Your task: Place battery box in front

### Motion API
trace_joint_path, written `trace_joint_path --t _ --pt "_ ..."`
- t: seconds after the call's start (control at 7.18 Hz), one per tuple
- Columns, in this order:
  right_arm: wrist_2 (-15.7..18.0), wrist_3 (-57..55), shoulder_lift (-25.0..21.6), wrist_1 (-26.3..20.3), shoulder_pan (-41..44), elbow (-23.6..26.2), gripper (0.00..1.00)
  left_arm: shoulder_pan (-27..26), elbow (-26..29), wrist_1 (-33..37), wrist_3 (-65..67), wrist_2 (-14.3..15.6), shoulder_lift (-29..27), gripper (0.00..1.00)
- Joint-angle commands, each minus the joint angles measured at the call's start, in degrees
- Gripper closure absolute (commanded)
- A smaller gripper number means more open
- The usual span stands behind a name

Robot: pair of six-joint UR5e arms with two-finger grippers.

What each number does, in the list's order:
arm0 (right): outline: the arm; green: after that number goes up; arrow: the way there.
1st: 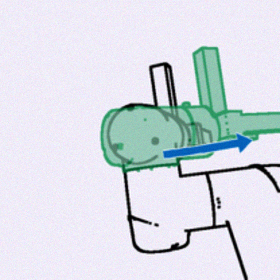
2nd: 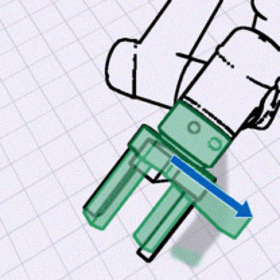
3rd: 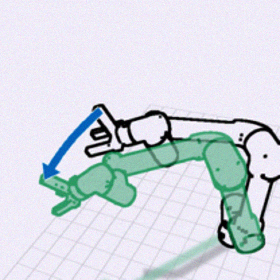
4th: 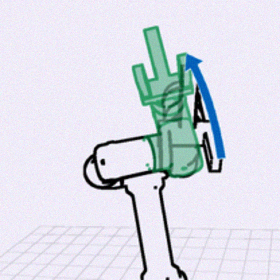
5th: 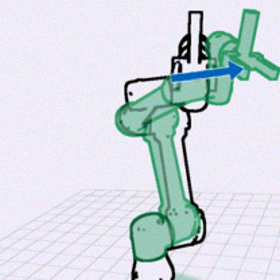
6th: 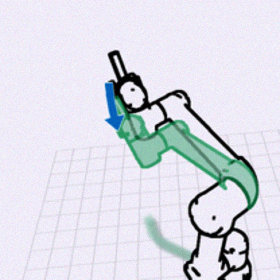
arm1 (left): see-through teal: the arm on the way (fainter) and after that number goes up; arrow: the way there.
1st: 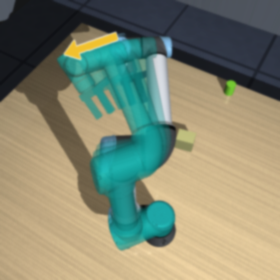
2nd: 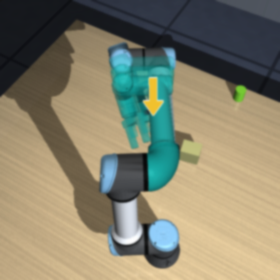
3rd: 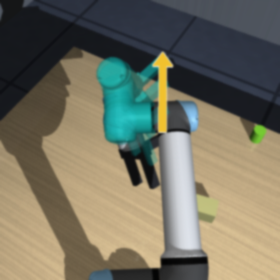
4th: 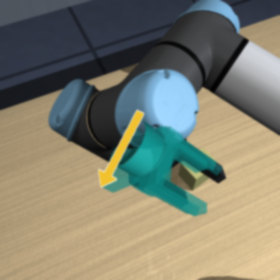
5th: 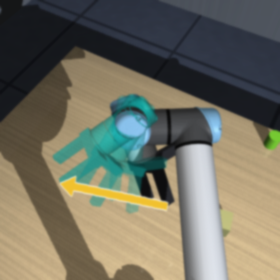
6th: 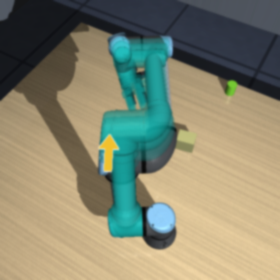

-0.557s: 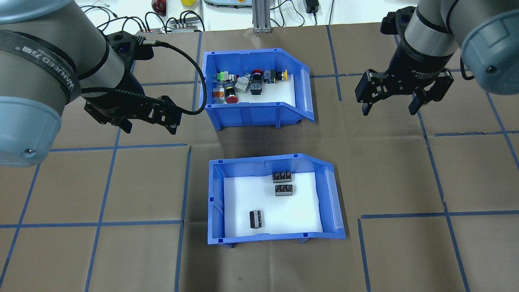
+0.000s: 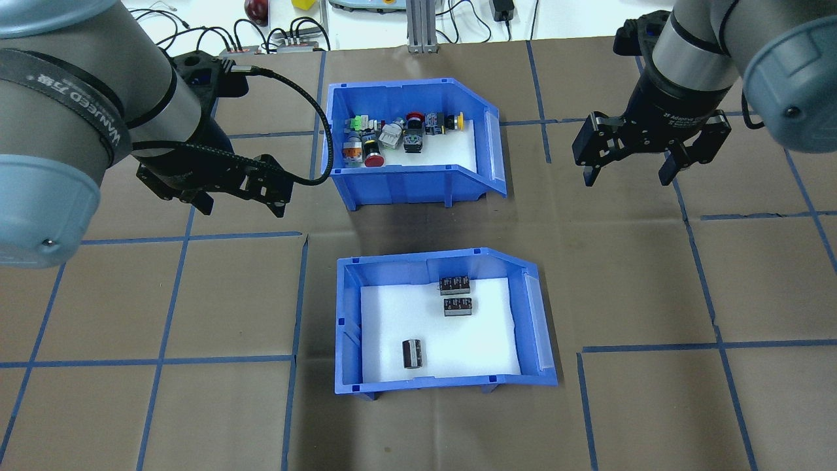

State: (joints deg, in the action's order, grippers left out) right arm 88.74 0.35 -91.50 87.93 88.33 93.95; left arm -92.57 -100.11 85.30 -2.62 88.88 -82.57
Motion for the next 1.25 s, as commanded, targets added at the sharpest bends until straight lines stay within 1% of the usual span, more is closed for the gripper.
trace_joint_path --t 0.0,0.14,0.28,0.42,0.56,0.7,0.84,0.98,1.11 --pt "-0.06 0.09 0.00 -0.04 0.09 0.00 0.00 0.02 0.09 0.74 0.25 0.16 0.04 0.01" --pt "0.55 0.62 0.00 0.14 0.09 0.00 0.00 0.02 0.00 0.14 0.42 0.42 0.48 0.01" --pt "0.04 0.62 0.26 0.23 0.09 0.09 0.00 0.20 -0.17 0.13 0.51 0.42 0.05 0.01" --pt "0.38 0.62 0.27 0.40 0.09 0.09 0.00 0.29 -1.04 -0.13 0.60 0.16 -0.13 0.01" --pt "0.64 0.79 0.44 0.58 0.09 0.00 0.00 1.07 -2.53 -0.57 7.04 0.16 0.74 0.01" --pt "0.65 0.88 0.53 0.84 0.09 -0.61 0.00 1.08 -4.29 -0.57 18.85 0.16 2.22 0.01" --pt "0.30 2.62 1.31 1.02 0.09 -0.96 0.00 0.82 -6.39 -0.57 26.89 0.33 2.85 0.01" --pt "-0.23 8.82 2.36 1.11 0.18 -1.75 0.00 0.29 -8.59 -0.57 33.58 0.16 4.59 0.01" --pt "-0.23 14.36 3.59 1.11 0.35 -3.32 0.00 -0.15 -10.61 -0.14 45.13 -0.37 7.66 0.01"
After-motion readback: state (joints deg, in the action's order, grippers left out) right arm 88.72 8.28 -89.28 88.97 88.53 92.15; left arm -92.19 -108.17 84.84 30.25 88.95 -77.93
